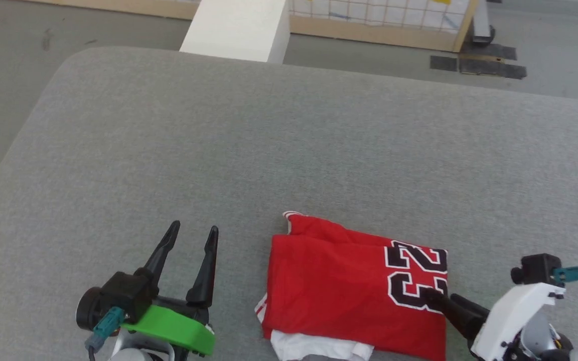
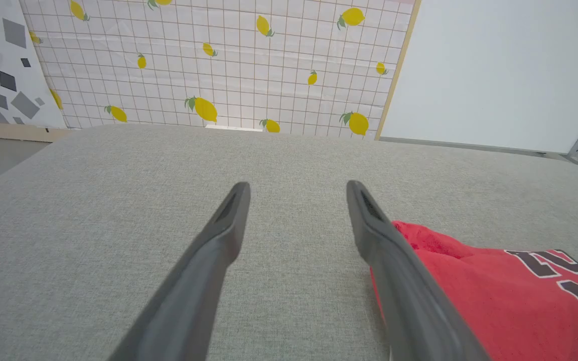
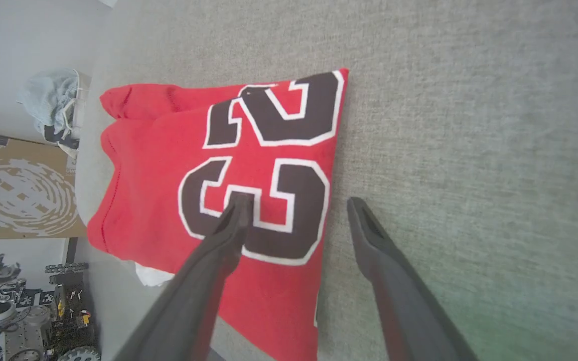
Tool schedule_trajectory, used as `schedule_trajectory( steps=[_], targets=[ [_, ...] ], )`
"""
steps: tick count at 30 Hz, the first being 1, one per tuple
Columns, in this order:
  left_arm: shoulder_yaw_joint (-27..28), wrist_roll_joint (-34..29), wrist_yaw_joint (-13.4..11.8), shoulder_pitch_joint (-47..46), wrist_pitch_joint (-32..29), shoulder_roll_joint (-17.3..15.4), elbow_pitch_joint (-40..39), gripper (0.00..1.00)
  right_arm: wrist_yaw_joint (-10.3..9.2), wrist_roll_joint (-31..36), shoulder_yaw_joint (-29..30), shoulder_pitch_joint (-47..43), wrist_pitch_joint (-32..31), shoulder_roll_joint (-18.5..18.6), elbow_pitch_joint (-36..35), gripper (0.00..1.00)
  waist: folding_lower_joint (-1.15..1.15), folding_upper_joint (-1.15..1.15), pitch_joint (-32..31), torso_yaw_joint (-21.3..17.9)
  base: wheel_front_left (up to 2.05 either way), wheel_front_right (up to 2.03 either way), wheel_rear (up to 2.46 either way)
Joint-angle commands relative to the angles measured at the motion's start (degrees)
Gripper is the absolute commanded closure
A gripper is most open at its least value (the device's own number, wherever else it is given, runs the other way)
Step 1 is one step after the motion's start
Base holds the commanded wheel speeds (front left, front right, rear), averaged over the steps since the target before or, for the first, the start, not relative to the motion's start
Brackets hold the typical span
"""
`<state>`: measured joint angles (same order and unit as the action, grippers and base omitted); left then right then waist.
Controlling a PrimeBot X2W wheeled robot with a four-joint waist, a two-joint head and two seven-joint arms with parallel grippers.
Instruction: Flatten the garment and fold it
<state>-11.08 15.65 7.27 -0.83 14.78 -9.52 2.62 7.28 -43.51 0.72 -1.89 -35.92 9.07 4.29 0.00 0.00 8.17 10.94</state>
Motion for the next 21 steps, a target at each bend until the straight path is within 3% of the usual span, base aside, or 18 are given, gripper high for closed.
schedule_trajectory(
  steps=[1, 11, 12, 13, 14, 21],
  targets=[
    [-0.16, 0.09, 0.22, -1.08, 0.22, -0.4, 0.08, 0.0, 0.21, 0.82, 0.02, 1.56, -0.95, -0.74, 1.03, 0.0, 0.0, 0.0, 0.71, 1.15, 0.0, 0.0, 0.0],
    [-0.6, 0.08, 0.22, -1.21, 0.22, -0.3, 0.55, 0.0, 0.21, 2.12, -2.63, 4.16, -4.77, -4.3, 6.63, 0.0, 0.0, 0.0, 1.0, 3.1, 0.0, 0.0, 0.0],
    [-0.63, 0.08, 0.22, -1.21, 0.22, -0.29, 0.57, 0.0, 0.21, 2.19, -2.92, 4.32, -4.72, -4.43, 7.06, 0.29, 0.0, 0.0, 1.04, 3.15, 0.0, 0.0, 0.0],
    [-0.64, 0.06, 0.22, -1.23, 0.22, -0.28, 0.59, 0.0, 0.21, 2.35, -3.2, 4.57, -4.48, -4.57, 7.53, 0.96, 0.0, 0.0, 1.07, 3.2, 0.0, 0.0, 0.0],
    [-0.63, 0.05, 0.22, -1.27, 0.22, -0.26, 0.62, 0.0, 0.21, 2.68, -3.53, 4.81, -4.24, -4.6, 7.76, 1.0, 0.0, 0.0, 1.1, 3.22, 0.0, 0.0, 0.0],
    [-0.33, 0.28, 0.22, -1.22, 0.22, 0.15, 0.65, 0.0, 0.21, 7.72, -5.68, 7.2, 0.06, -1.74, 6.98, 1.0, 0.0, 0.0, 0.42, 1.78, 0.0, 0.0, 0.0]
  ],
)
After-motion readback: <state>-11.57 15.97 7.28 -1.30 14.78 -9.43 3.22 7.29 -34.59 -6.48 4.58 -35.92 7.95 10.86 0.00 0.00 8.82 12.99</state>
